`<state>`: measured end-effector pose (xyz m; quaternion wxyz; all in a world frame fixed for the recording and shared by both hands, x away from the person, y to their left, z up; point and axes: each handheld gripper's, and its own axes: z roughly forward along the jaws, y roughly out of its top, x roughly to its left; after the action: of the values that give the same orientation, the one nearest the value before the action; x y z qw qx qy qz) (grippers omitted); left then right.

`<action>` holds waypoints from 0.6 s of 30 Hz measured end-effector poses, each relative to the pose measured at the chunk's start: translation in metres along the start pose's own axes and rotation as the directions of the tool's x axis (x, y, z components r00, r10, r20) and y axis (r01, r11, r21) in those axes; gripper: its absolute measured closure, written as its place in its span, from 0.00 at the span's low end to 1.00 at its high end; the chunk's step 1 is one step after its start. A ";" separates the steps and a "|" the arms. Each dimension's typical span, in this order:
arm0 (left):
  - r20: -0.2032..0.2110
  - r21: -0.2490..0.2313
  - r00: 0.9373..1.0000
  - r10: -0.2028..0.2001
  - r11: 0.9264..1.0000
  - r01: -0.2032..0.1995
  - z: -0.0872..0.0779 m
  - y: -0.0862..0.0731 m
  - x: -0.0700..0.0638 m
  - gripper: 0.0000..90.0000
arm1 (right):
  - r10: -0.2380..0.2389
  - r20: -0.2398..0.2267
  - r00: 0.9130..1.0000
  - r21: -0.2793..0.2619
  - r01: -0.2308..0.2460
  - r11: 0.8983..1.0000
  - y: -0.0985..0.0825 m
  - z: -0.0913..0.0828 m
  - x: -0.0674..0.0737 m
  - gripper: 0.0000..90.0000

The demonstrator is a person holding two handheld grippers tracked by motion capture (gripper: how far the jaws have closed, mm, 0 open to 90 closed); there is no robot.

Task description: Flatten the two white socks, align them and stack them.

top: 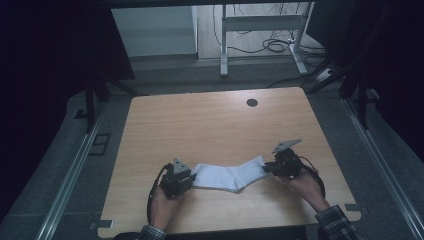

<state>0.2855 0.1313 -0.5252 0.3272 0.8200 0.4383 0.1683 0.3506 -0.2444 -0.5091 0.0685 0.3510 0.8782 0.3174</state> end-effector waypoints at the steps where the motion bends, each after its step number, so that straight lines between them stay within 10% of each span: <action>1: 0.000 -0.001 1.000 -0.006 1.000 0.006 0.001 -0.001 0.001 0.69 | 0.004 0.001 1.000 -0.004 -0.004 1.000 -0.001 0.001 -0.001 0.78; 6: 0.021 -0.003 0.999 -0.038 0.999 0.038 0.005 0.000 0.004 0.60 | 0.024 -0.007 1.000 -0.033 -0.024 0.999 -0.001 -0.001 -0.002 0.65; 18: 0.000 0.007 0.999 -0.046 0.999 0.046 0.023 0.012 0.017 0.68 | -0.002 0.039 0.999 -0.017 0.002 1.000 0.005 0.012 -0.002 0.68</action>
<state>0.3155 0.1319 -0.5334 0.3280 0.8109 0.4577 0.1592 0.3593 -0.2373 -0.5157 0.0891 0.3557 0.8743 0.3179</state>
